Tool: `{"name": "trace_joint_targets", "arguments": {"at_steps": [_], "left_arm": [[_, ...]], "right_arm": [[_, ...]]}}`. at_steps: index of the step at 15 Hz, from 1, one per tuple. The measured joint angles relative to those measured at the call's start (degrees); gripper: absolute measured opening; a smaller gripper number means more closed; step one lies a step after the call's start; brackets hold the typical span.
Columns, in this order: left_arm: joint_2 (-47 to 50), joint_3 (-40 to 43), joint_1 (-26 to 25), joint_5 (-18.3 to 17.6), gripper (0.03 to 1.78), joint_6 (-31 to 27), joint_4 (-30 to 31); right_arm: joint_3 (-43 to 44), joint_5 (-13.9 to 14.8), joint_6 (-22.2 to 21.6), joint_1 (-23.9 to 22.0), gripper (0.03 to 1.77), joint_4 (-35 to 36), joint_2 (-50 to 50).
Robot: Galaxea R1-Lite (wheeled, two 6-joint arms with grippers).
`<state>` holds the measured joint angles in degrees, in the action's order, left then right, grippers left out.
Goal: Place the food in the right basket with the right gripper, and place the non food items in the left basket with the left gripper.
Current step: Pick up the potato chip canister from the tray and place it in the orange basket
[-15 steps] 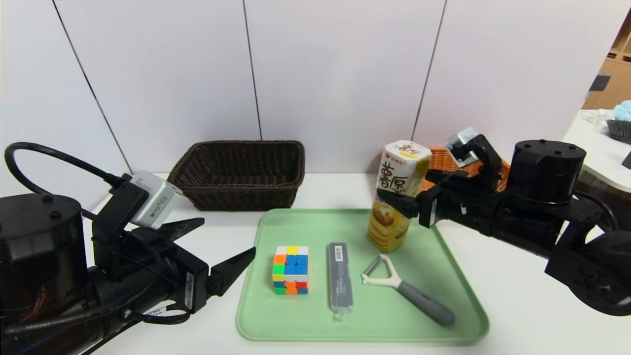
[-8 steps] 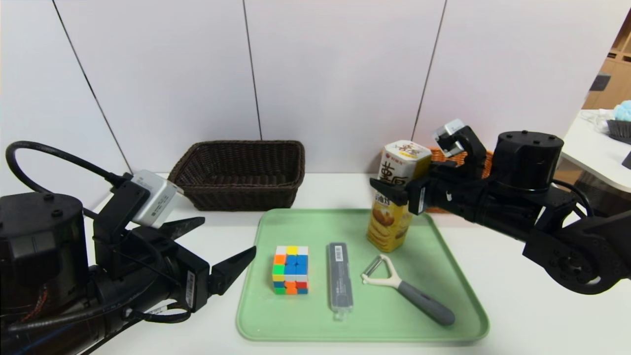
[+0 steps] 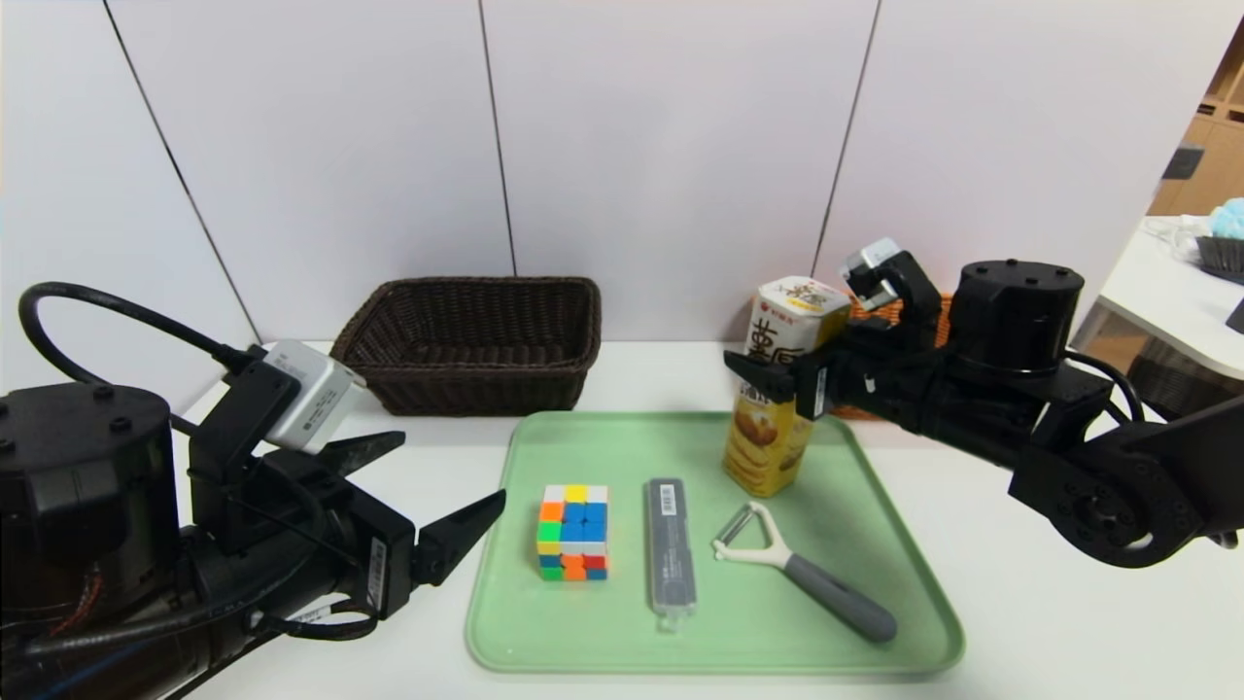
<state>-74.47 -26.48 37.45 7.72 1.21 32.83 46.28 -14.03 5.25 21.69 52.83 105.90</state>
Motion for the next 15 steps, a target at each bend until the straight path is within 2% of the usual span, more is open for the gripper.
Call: {"name": "trace_joint_targets", "arguments": {"at_steps": [3, 5, 8, 15], "left_arm": [[-0.02, -0.09, 0.00, -0.04, 1.69, 0.00, 0.00], [-0.02, -0.12, 0.00, -0.04, 1.69, 0.00, 0.00], [-0.06, -0.01, 0.00, 0.05, 1.69, 0.05, 0.00], [-0.15, 0.10, 0.00, 0.02, 1.69, -0.02, 0.00]], "right_arm": [[0.05, 0.09, 0.48, -0.02, 1.70, 0.02, 0.07], [0.05, 0.17, 0.67, -0.02, 1.34, 0.02, 0.11], [-0.11, 0.15, 1.28, 0.16, 0.95, 0.09, 0.00], [-0.20, 0.32, 1.52, 0.88, 0.89, 0.06, -0.67]]}}
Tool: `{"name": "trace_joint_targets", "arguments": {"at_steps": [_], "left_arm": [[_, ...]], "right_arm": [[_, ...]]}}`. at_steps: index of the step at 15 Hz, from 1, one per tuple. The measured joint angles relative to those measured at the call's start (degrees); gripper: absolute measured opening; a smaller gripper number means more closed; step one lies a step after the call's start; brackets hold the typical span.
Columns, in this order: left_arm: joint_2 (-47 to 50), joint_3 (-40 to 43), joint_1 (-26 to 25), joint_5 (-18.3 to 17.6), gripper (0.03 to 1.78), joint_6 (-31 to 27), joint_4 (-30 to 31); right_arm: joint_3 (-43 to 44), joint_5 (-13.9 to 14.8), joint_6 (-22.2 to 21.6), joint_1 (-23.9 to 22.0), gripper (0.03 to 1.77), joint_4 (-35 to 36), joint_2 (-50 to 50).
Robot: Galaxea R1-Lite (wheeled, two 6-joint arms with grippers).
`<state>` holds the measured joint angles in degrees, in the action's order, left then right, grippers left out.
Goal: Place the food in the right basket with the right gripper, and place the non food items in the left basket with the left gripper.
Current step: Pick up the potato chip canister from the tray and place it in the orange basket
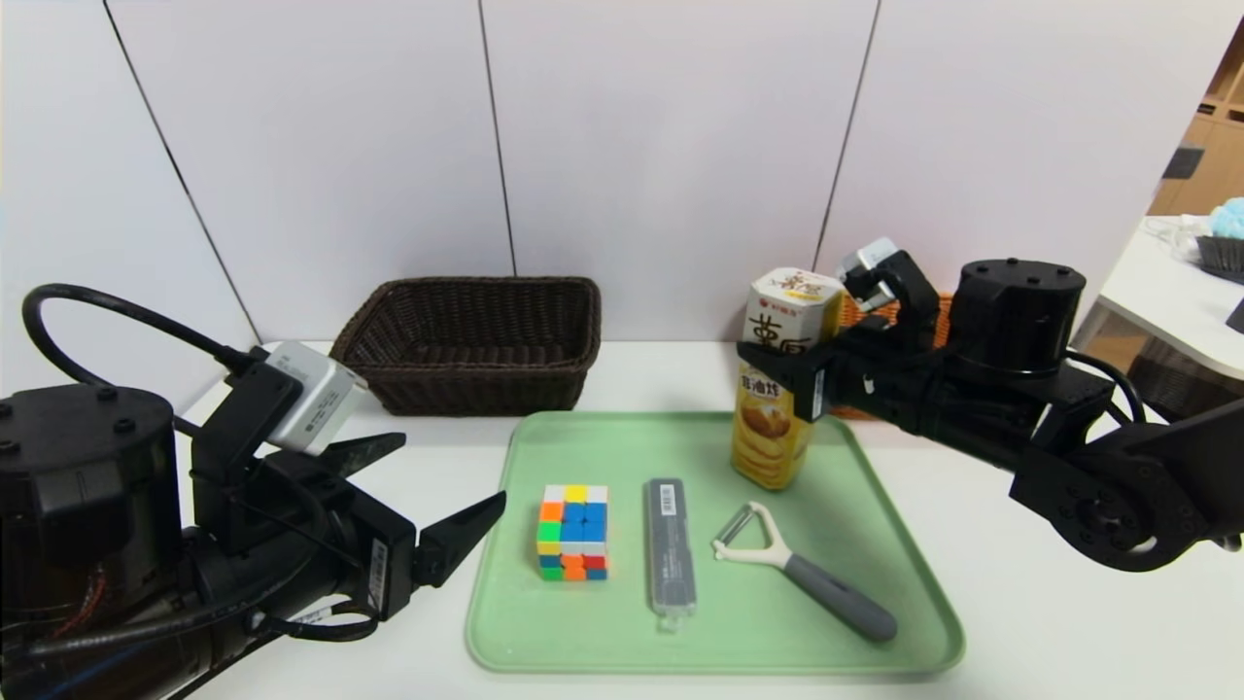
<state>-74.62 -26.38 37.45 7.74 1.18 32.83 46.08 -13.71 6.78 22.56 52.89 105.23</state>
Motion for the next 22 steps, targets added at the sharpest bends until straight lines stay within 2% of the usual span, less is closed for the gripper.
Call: {"name": "trace_joint_targets", "arguments": {"at_steps": [5, 10, 17, 22], "left_arm": [[0.04, -0.11, 0.00, 0.02, 1.69, -0.06, 0.00], [0.04, -0.02, 0.00, 0.02, 1.69, -0.11, 0.00], [0.10, -0.40, 0.00, -0.06, 1.69, -0.30, 0.07], [0.17, -0.55, 0.00, -0.06, 1.69, -1.16, 0.05]], "right_arm": [[1.55, 1.12, 1.12, 1.27, 0.89, -1.99, -4.44], [7.23, 1.54, 3.61, 0.59, 0.89, -10.34, -10.56], [17.81, -0.17, 6.12, -7.63, 0.89, -18.07, -12.23], [24.53, -0.32, 6.03, -12.97, 0.89, -18.55, -8.92]]}}
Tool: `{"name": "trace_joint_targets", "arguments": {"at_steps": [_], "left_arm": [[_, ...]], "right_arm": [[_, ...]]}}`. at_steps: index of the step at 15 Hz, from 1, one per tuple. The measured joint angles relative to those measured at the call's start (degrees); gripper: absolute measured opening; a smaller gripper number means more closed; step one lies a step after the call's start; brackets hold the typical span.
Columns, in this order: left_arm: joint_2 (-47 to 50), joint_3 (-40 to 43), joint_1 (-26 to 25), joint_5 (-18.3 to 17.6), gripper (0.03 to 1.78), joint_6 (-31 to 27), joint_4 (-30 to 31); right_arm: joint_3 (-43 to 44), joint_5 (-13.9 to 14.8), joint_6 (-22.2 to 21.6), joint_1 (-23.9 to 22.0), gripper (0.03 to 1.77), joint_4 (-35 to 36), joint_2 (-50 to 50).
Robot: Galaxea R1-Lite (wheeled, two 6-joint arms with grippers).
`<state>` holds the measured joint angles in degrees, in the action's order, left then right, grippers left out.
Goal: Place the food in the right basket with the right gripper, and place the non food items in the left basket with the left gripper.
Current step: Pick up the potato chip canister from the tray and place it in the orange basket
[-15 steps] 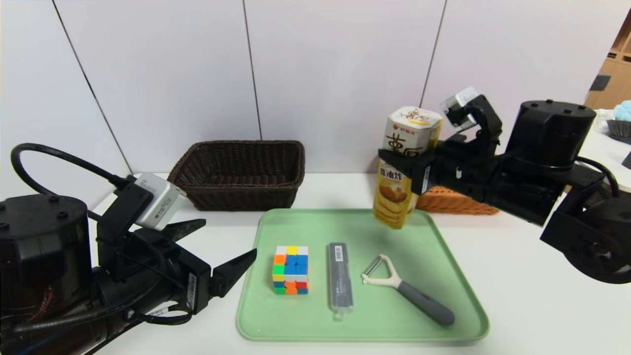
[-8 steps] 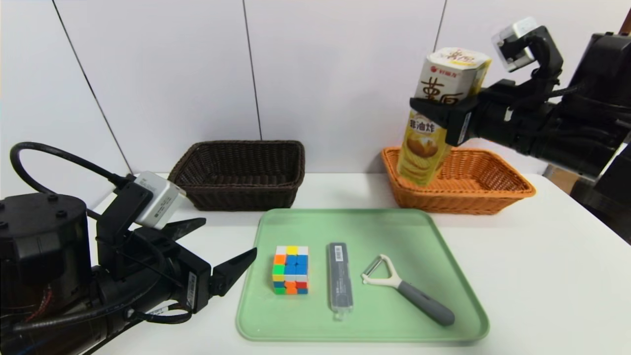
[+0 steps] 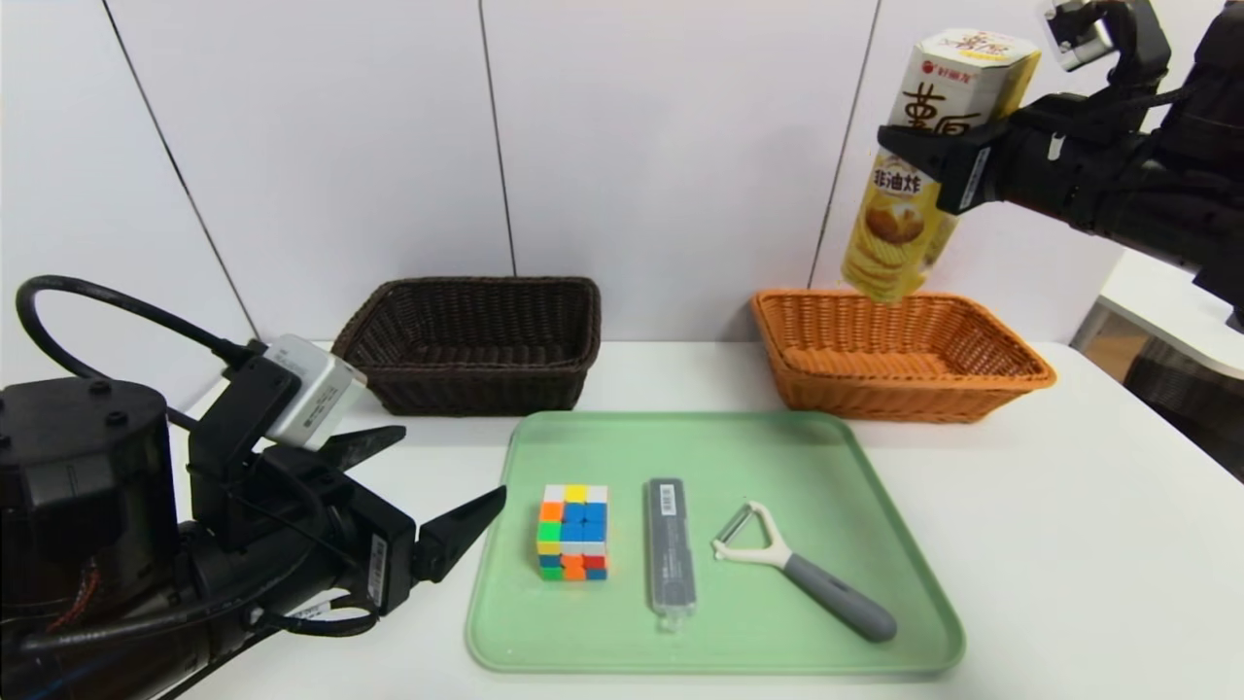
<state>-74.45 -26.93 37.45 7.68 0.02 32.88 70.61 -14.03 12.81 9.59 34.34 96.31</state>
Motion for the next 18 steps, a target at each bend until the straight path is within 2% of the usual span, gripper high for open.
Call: {"name": "trace_joint_targets", "arguments": {"at_steps": [4, 7, 10, 18], "left_arm": [[0.11, -0.05, 0.00, -0.02, 1.69, -0.05, -0.02], [0.20, 0.00, 0.00, 0.04, 1.69, -0.02, -0.05], [0.22, 0.11, 0.00, 0.06, 1.69, -0.02, -0.05], [0.15, 0.04, 0.00, 0.06, 1.69, -0.05, -0.05]], "right_arm": [[3.67, 1.02, -0.85, -2.51, 0.89, 0.06, 4.61], [5.49, 3.93, -1.40, -3.21, 0.89, 0.44, 8.00], [5.79, 4.89, -3.17, -3.25, 0.89, 0.63, 11.61], [5.85, 5.63, -4.16, -2.60, 0.89, 2.54, 17.36]]}}
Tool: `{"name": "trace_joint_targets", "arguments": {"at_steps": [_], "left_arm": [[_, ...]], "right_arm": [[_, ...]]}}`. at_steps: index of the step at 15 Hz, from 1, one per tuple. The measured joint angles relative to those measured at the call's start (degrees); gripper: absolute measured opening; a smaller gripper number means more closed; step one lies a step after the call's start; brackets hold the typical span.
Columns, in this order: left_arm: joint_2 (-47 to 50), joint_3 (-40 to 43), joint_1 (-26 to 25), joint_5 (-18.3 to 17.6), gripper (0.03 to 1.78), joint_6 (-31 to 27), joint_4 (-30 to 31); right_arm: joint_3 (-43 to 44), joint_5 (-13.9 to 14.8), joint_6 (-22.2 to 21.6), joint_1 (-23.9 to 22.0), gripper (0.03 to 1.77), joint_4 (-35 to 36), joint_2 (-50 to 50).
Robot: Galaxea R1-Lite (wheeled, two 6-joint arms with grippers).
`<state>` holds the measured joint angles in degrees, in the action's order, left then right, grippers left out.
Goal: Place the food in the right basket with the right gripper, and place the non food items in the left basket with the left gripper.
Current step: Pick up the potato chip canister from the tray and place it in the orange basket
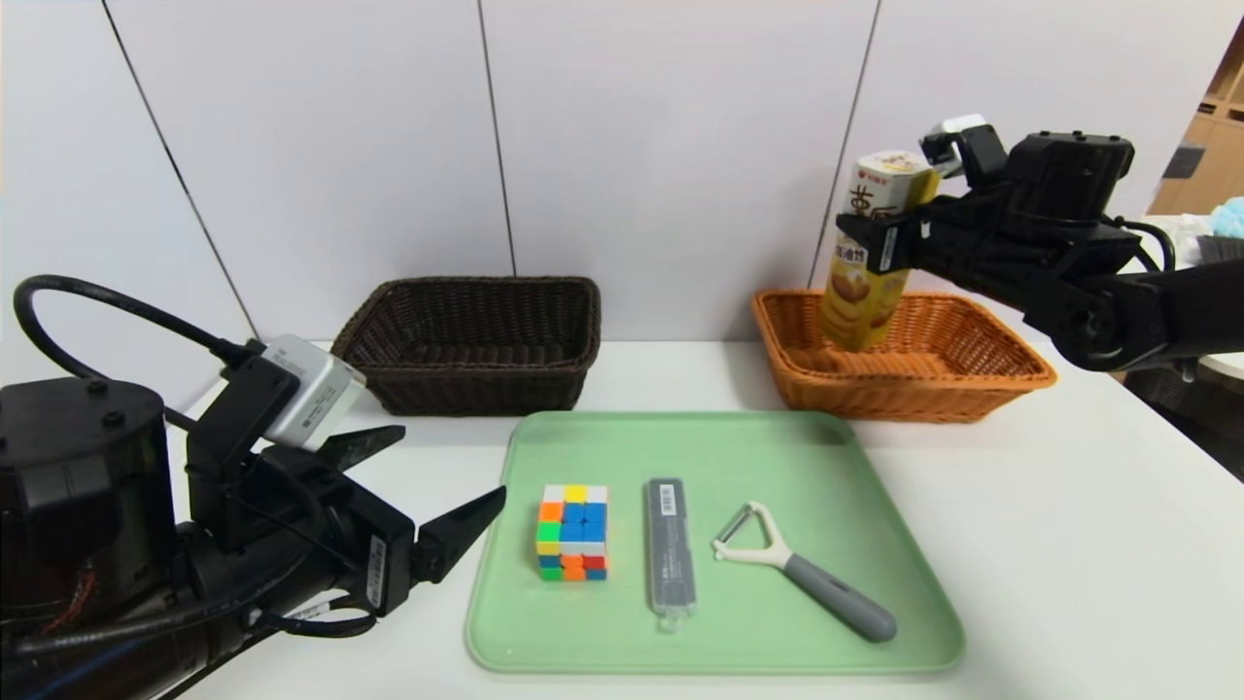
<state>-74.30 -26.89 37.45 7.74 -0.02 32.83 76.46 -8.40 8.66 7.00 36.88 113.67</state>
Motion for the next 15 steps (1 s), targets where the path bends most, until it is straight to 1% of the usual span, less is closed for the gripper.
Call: {"name": "trace_joint_targets", "arguments": {"at_steps": [4, 14, 15], "left_arm": [[0.18, 0.07, -0.02, 0.00, 1.69, -0.74, 0.00], [-0.11, -0.87, 0.00, 0.00, 1.69, -1.55, 0.00], [-0.11, -0.87, 0.00, 0.02, 1.69, -1.55, 0.00]], "right_arm": [[0.00, 0.69, 0.10, 0.41, 0.89, 1.07, 2.02], [0.00, 0.79, 0.46, 0.44, 0.89, 1.40, 4.72], [0.05, 0.77, 0.33, 0.44, 0.98, 1.76, 4.77]]}}
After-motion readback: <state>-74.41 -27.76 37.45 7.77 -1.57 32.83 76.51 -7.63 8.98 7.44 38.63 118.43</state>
